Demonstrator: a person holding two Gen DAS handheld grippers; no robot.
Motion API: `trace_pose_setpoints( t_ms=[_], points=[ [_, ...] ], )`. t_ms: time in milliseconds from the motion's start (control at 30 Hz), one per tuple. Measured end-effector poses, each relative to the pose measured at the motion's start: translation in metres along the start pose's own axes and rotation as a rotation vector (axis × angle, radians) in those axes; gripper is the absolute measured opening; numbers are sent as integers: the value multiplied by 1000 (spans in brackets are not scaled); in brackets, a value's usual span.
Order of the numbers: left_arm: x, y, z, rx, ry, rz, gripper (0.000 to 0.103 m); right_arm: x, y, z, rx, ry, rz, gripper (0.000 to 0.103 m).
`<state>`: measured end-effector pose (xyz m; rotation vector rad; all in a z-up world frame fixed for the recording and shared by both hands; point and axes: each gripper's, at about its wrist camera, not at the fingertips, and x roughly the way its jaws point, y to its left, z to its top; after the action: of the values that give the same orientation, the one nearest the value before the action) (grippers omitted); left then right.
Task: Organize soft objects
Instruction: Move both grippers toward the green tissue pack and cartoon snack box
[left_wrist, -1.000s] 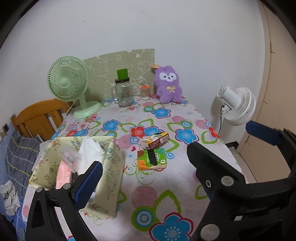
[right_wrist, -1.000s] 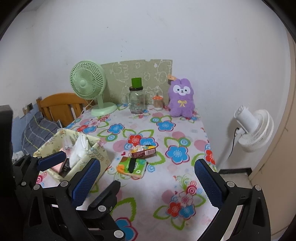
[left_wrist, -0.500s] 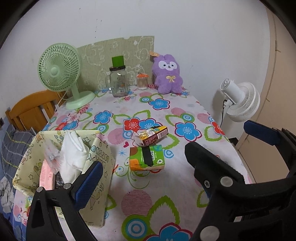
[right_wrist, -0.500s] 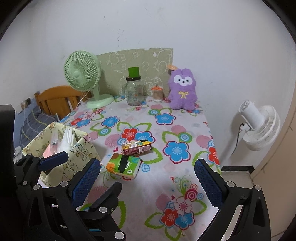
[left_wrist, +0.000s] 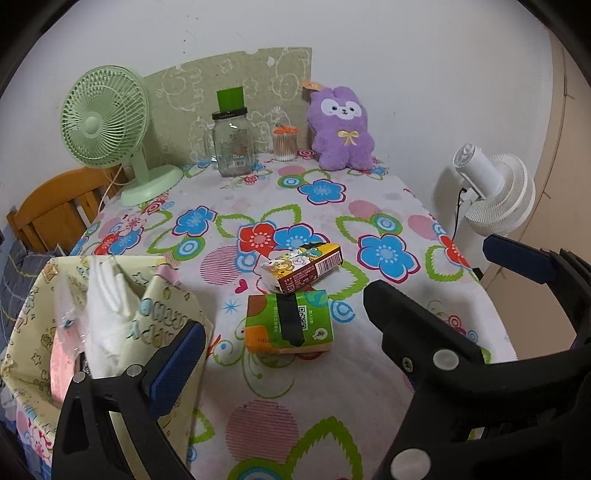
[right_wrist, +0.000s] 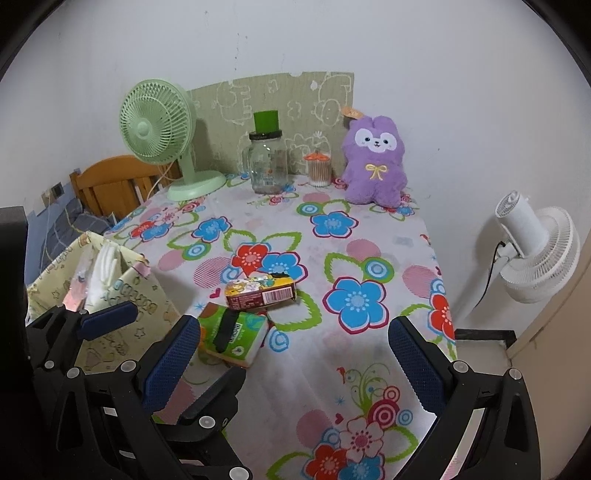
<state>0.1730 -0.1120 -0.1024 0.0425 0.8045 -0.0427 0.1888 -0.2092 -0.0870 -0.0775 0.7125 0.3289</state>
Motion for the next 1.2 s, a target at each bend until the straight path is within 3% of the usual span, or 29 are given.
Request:
trace_pose_setpoints(
  t_ms=[333,467,1000,1200],
  points=[
    [26,-6,3,42,13,19,102,35,-9,1,-7,40,21,103],
    [38,-3,4,3,73,-16,102,45,-11,0,-8,59,29,103],
    [66,3,1,31,113,11,100,79,-12,0,-20,111,39,103],
    [72,13,-1,-6,140,-23,100,87,-2,4,-38,108,45,103]
  ],
)
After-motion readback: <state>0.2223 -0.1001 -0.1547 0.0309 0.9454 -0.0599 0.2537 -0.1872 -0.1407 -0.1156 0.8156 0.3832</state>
